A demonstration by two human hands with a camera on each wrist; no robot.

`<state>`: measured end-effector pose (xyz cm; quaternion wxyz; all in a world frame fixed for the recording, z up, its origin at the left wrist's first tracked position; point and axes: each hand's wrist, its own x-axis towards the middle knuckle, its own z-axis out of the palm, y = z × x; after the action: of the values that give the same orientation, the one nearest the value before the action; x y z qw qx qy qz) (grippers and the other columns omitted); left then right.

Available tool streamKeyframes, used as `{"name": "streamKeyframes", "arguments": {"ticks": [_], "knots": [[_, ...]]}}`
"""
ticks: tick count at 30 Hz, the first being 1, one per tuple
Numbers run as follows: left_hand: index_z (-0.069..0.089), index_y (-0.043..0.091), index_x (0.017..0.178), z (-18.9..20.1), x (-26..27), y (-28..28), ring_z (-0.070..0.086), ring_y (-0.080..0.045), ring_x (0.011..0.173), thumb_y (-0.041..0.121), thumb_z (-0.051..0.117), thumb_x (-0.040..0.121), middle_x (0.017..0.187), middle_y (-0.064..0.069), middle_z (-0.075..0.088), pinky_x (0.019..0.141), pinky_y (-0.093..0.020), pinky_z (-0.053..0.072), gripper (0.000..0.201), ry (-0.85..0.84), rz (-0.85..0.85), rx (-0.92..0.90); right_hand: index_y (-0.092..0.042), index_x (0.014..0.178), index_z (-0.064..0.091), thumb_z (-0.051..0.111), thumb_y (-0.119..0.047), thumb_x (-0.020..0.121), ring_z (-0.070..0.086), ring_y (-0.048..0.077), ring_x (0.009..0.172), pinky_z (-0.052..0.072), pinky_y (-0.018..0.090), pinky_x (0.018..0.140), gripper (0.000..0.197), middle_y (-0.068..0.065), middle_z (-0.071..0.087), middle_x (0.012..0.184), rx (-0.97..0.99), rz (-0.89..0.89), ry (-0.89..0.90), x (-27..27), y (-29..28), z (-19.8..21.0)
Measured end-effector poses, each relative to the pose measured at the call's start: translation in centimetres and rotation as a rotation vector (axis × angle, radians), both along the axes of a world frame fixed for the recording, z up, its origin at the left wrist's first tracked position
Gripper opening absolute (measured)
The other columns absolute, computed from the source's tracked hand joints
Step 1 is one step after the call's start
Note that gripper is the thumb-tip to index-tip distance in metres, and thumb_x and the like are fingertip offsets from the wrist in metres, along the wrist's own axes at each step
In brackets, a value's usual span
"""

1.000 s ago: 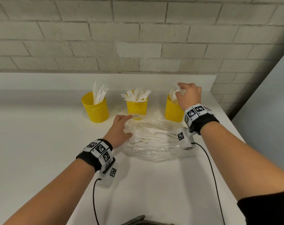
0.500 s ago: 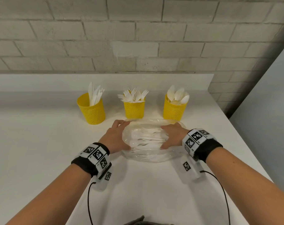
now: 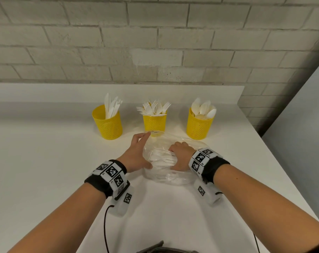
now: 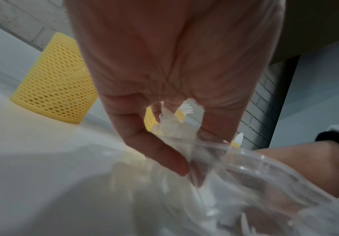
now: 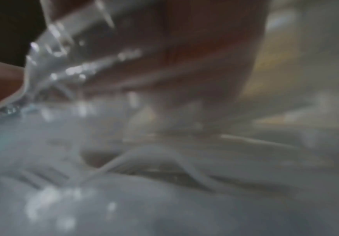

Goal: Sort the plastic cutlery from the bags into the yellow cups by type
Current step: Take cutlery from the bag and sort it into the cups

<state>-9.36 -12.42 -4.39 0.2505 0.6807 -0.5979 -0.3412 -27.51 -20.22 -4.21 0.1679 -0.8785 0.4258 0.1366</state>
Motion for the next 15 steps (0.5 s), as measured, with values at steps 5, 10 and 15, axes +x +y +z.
{"name": "streamKeyframes", "arguments": {"ticks": [5, 10, 15], "knots": [[0.007, 0.022, 0.153, 0.3, 0.8, 0.4, 0.034, -0.013, 0.113, -0.002, 0.079, 0.066, 0.147, -0.001, 0.008, 0.091, -0.02, 0.037, 0.115, -0.048, 0.048, 0.007, -0.016, 0.115, 0.057, 0.07, -0.041, 0.077, 0.057, 0.027, 0.107, 0.048, 0.036, 0.091, 0.048, 0.006, 0.059, 0.116, 0.009, -0.009, -0.006, -0.9, -0.6, 0.6], [0.008, 0.019, 0.153, 0.4, 1.4, 0.6, 0.037, -0.014, 0.105, -0.004, 0.077, 0.067, 0.147, -0.004, 0.008, 0.085, -0.026, 0.046, 0.113, -0.081, 0.09, 0.007, -0.013, 0.107, 0.058, 0.075, -0.041, 0.074, 0.051, 0.018, 0.086, 0.039, 0.026, 0.073, 0.047, 0.002, 0.059, 0.097, -0.006, -0.084, -0.161, -1.5, -1.2, 1.3], [0.012, 0.02, 0.152, 0.3, 2.0, 0.5, 0.044, -0.021, 0.105, -0.003, 0.077, 0.067, 0.146, -0.005, 0.011, 0.09, -0.037, 0.05, 0.109, -0.101, 0.135, 0.005, -0.017, 0.092, 0.052, 0.073, -0.029, 0.076, 0.05, 0.019, 0.076, 0.036, 0.026, 0.067, 0.029, 0.0, 0.052, 0.081, -0.001, -0.123, -0.374, -1.5, -1.3, 1.5]]}}
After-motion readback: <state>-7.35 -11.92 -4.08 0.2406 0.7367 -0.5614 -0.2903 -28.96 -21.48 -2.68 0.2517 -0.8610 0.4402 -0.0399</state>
